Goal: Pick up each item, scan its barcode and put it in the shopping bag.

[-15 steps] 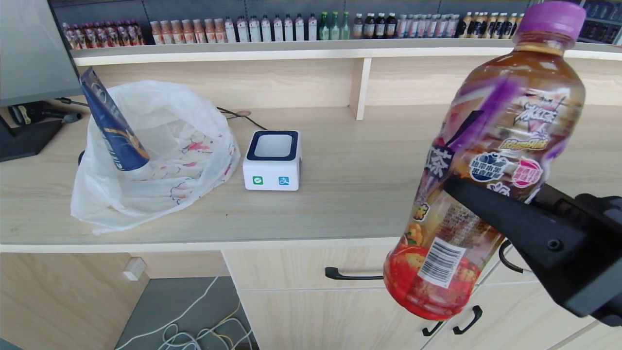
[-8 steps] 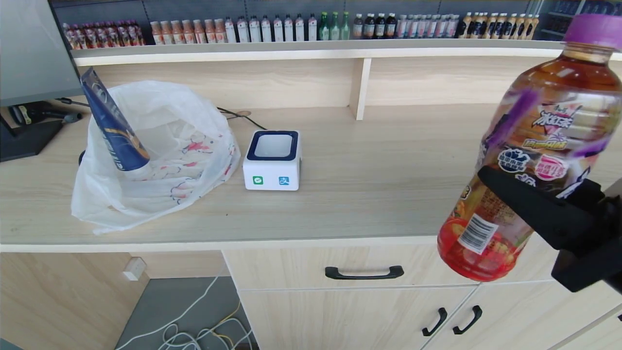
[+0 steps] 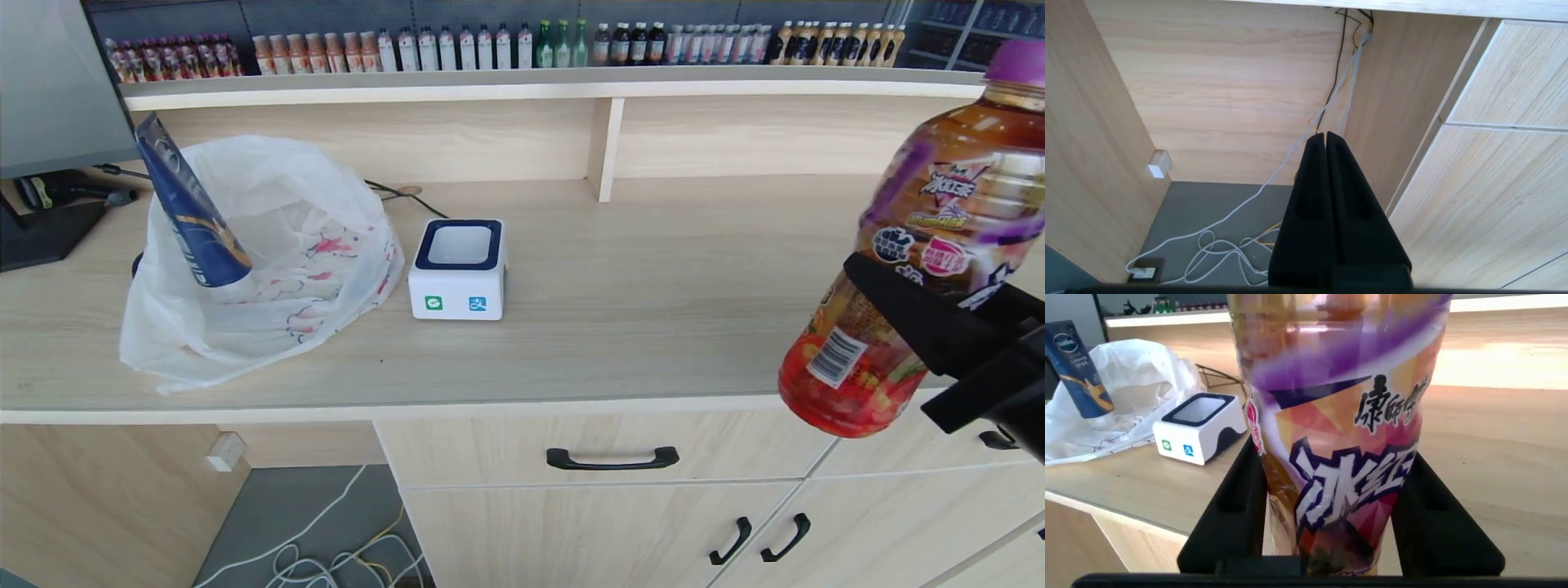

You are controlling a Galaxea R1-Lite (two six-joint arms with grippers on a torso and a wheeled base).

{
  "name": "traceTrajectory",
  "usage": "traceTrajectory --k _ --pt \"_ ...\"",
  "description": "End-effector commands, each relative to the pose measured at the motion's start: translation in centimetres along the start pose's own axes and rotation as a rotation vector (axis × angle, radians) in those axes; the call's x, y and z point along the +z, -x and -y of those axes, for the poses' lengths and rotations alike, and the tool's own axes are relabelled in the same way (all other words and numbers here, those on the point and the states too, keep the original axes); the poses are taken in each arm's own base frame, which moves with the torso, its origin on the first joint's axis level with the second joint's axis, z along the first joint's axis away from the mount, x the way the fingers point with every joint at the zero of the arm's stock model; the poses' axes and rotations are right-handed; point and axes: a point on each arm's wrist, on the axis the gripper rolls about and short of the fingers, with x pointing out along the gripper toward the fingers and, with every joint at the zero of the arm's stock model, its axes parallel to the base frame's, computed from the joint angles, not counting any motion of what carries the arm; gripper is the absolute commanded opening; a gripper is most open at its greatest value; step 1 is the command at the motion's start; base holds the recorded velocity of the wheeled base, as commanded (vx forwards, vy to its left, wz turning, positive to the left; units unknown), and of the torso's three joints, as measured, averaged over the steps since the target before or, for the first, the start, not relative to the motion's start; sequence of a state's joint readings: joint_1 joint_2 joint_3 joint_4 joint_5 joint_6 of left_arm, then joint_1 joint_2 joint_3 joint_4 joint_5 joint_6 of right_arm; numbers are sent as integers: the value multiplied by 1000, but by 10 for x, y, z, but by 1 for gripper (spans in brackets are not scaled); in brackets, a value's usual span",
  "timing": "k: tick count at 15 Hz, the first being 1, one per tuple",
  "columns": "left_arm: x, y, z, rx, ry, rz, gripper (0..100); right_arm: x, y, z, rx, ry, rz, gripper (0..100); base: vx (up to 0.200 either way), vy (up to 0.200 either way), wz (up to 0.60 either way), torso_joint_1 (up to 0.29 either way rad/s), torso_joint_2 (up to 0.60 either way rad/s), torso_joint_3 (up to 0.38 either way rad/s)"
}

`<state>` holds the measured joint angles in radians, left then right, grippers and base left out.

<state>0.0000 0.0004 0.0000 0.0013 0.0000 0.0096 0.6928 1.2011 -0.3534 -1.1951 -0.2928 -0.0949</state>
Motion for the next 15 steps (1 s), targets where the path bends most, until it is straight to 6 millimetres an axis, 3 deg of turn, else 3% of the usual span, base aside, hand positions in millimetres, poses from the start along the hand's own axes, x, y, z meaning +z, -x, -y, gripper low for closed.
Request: traceTrajectory --k 1,14,15 --pt "0 0 0 0 5 2 0 1 -11 -3 -5 0 7 0 0 200 0 7 2 2" --pt "0 0 0 0 8 2 0 2 -15 -3 3 -10 21 0 0 200 0 3 2 3" --pt "0 0 0 0 7 2 0 2 -16 -4 7 -9 18 0 0 0 0 0 0 0"
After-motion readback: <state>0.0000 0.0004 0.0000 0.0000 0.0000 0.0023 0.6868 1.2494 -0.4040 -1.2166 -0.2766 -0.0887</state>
